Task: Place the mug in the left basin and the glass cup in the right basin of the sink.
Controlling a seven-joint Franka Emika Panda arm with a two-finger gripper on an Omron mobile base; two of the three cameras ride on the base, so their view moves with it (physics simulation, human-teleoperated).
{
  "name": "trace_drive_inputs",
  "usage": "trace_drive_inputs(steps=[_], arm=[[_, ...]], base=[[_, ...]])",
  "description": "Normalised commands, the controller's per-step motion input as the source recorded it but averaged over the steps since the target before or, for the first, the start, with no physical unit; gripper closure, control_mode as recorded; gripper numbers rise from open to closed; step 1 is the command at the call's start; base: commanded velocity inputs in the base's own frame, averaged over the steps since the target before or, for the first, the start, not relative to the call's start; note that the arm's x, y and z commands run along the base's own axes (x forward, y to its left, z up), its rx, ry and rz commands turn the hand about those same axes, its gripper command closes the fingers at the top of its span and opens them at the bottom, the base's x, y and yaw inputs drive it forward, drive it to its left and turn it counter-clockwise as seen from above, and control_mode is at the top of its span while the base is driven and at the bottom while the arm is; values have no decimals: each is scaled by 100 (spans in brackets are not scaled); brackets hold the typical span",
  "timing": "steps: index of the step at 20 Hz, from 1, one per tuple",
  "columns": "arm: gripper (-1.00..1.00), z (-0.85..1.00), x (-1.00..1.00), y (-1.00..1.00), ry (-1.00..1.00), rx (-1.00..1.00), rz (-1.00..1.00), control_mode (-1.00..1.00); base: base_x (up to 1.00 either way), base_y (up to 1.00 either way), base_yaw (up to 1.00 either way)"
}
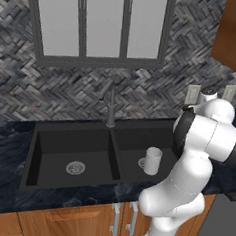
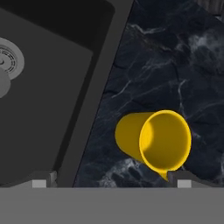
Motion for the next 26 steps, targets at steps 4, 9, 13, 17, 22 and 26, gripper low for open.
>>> trace_drive_inputs(steps=[4, 9, 13, 17, 22, 26], arm=[[-100, -8, -1, -15, 0, 1, 0, -100], [-100, -19, 0, -22, 0, 5, 0, -100], [-100, -24, 1, -23, 0, 7, 0, -100], [-100, -9, 8, -26, 0, 4, 0, -100], [-100, 0, 16, -23, 0, 2, 0, -100], [-100, 0, 23, -11, 0, 1, 0, -100]], base=[[0, 0, 0], [0, 0, 0], [0, 0, 0], [0, 0, 0], [0, 0, 0], [0, 0, 0]])
